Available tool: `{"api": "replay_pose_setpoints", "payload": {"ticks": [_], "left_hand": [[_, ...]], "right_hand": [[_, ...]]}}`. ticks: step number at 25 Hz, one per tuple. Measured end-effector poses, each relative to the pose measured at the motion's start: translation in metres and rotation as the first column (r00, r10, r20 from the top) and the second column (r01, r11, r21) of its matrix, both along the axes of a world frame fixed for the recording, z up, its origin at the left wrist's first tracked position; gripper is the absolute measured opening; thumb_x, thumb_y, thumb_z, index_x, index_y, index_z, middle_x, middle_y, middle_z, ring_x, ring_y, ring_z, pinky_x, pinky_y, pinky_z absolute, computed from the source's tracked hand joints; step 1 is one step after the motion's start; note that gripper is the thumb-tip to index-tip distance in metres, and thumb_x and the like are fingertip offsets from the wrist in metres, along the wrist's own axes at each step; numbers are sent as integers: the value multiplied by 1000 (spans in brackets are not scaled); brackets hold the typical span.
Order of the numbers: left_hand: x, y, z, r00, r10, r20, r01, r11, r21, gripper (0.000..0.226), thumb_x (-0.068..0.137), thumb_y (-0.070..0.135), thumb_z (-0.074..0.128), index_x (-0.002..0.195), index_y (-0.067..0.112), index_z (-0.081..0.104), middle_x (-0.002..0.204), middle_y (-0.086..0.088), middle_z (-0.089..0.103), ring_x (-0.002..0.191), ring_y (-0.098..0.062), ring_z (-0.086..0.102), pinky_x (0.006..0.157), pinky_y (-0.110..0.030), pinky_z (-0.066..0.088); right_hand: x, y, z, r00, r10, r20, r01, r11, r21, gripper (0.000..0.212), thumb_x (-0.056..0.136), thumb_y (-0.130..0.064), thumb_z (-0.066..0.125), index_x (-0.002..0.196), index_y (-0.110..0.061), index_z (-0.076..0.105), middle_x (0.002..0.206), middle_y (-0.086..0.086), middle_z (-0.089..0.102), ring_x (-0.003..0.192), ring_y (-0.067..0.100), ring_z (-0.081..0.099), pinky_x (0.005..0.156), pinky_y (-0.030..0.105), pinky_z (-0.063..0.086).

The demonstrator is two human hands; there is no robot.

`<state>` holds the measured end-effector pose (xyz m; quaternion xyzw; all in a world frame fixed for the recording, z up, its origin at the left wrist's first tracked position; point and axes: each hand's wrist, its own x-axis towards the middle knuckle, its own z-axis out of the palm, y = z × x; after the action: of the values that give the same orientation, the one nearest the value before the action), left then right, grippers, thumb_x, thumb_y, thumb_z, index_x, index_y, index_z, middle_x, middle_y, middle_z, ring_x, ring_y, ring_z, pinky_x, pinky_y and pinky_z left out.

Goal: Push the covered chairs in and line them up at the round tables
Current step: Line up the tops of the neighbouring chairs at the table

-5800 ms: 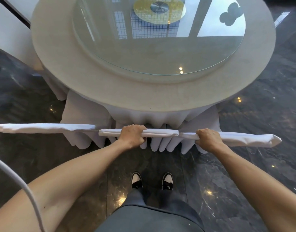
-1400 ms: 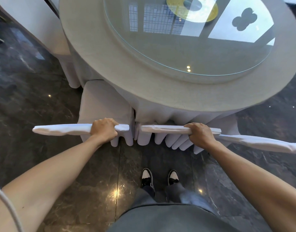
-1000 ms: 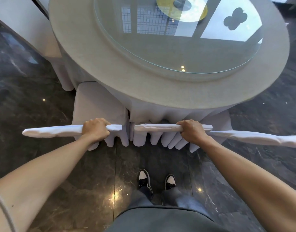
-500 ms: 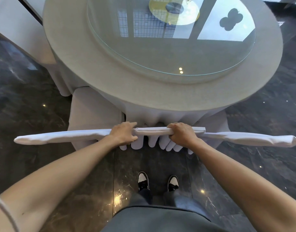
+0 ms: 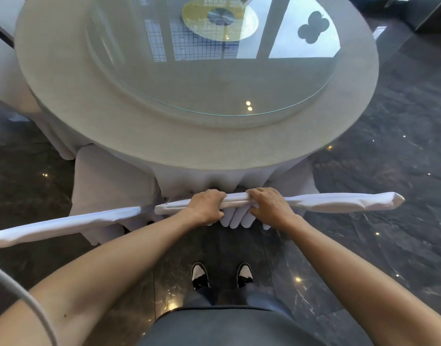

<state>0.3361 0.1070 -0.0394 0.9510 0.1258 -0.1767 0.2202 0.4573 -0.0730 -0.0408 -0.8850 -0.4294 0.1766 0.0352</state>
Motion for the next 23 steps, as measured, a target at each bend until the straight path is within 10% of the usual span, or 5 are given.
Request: {"api": "replay_pose_setpoints", "payload": {"ticks": [7,23], "left_hand": [[50,-54,-7,998,-45,-41,50,992,117,29,74,21,62,103,23,57,104,1,64,93,-27,63,69,-35,43],[73,-68,-2,995,27,-93,-6,977,215,20,66,8,60,81,19,66,78,0,66,75,-26,61,62,-31,38]], "right_hand": [[61,-111,7,916,-76,394,257,866,-429,41,76,-15,61,116,-19,57,112,4,66,109,28,58,112,59,18],[146,-165,21,901,-118,417,297,869,-396,22,77,-9,58,89,-23,71,92,1,73,93,25,68,94,42,39]]}}
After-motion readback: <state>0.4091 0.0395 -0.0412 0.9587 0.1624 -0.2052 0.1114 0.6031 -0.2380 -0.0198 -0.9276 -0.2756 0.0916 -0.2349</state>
